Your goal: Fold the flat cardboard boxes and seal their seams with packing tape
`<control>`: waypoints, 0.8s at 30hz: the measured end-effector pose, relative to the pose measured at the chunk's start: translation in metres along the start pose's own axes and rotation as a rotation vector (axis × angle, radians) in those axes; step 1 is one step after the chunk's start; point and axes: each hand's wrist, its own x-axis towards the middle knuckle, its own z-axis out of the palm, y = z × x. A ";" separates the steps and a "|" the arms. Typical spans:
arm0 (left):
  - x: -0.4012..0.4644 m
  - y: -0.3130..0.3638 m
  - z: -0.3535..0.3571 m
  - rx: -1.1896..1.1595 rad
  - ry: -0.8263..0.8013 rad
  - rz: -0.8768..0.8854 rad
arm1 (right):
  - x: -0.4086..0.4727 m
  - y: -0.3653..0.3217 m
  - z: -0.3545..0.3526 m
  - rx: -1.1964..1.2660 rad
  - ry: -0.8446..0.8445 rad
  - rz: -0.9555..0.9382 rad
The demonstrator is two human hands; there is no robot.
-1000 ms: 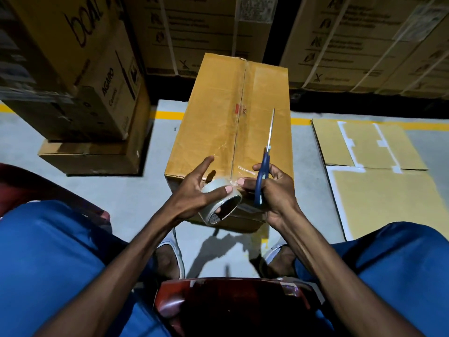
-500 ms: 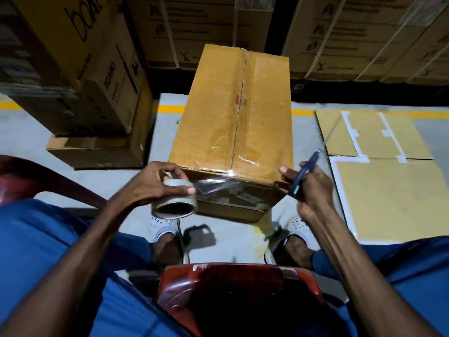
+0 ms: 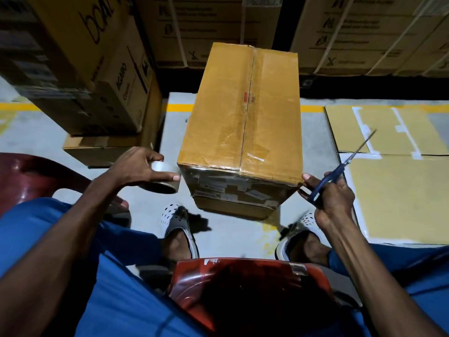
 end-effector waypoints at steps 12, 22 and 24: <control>0.020 -0.032 -0.013 0.360 0.226 0.100 | 0.020 0.003 -0.034 0.033 0.121 -0.037; 0.030 -0.035 0.004 0.445 0.208 -0.002 | 0.024 0.013 -0.040 0.038 0.138 -0.018; 0.031 -0.037 0.008 0.444 0.242 0.007 | 0.025 0.015 -0.041 0.033 0.149 -0.015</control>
